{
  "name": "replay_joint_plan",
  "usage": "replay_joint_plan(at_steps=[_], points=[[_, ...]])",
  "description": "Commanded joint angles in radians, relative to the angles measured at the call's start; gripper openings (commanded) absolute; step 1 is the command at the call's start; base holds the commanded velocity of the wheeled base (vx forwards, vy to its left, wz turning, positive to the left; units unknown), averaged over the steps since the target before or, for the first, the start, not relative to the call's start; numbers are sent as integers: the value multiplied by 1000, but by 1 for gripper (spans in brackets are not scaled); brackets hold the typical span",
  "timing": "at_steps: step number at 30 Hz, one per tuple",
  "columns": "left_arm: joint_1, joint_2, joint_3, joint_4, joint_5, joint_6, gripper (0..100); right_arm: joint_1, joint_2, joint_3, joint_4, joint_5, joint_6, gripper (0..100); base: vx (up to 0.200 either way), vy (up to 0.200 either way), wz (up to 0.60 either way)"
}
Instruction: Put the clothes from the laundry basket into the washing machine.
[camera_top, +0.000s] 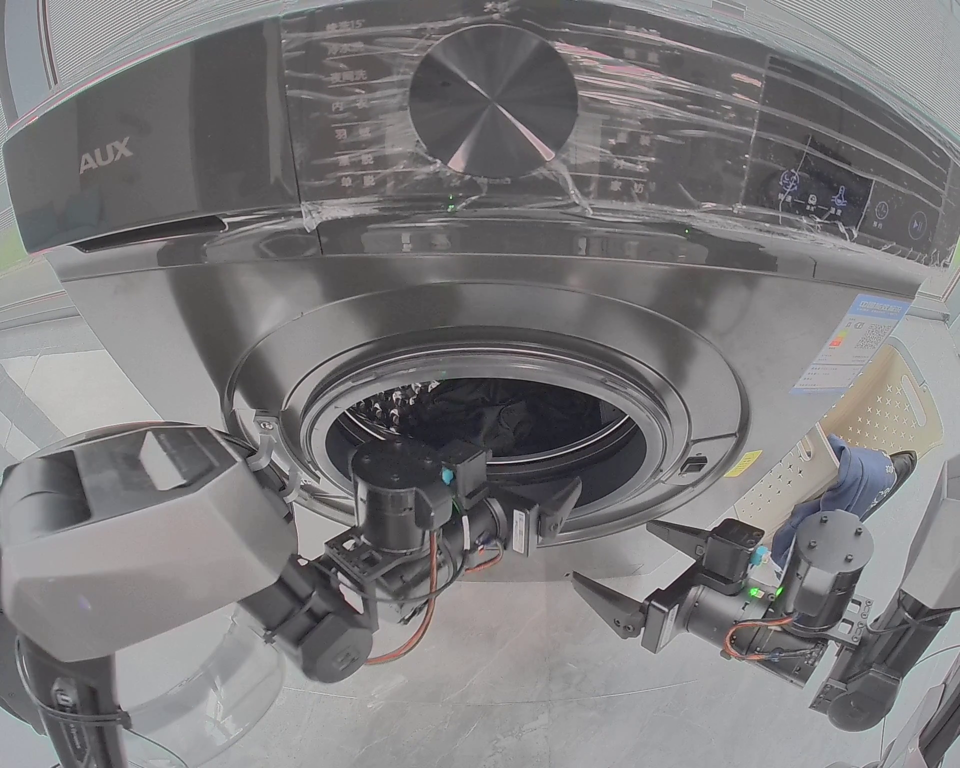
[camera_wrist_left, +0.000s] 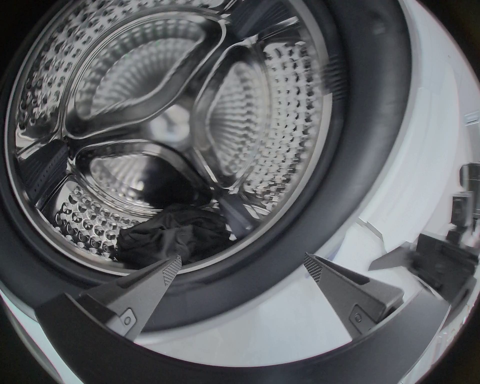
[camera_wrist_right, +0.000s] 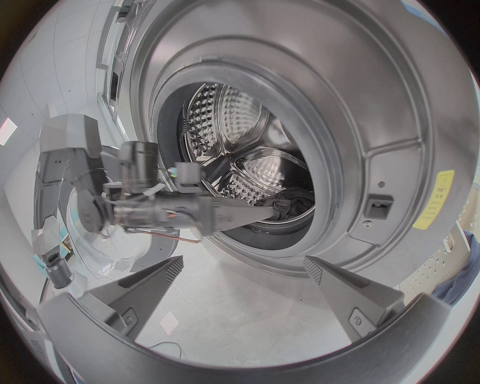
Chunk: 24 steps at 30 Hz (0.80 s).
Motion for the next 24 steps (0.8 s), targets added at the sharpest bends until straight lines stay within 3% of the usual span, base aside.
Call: replay_joint_plan(at_steps=[1,5,9,13,17,20,21,22,24], points=[[-104,-290,265,-40,-13,8,100,-12,-136,108,0,-5,0,100,0,0,0],[-103,-402,387,-44,25,10,100,-51,-207,142,1,-45,1,100,0,0,0],[-92,-513,489,-63,41,17,100,-88,-285,200,6,-62,0,100,-200,0,0],[-64,-691,629,-61,44,68,100,-198,-406,219,67,-75,-11,100,-200,0,0],[-37,-795,738,-66,47,126,100,-244,-576,219,214,-94,-53,100,-200,0,0],[14,-887,779,-52,45,134,100,-241,-719,219,417,-171,-54,100,-200,0,0],[14,-887,779,-52,45,134,100,-241,-719,219,417,-171,-54,100,-200,0,0],[74,-939,810,-51,42,145,100,-256,-802,219,523,-220,-43,100,-200,0,0],[134,-996,851,-49,27,145,100,-289,-888,219,596,-230,-39,100,-200,0,0]])
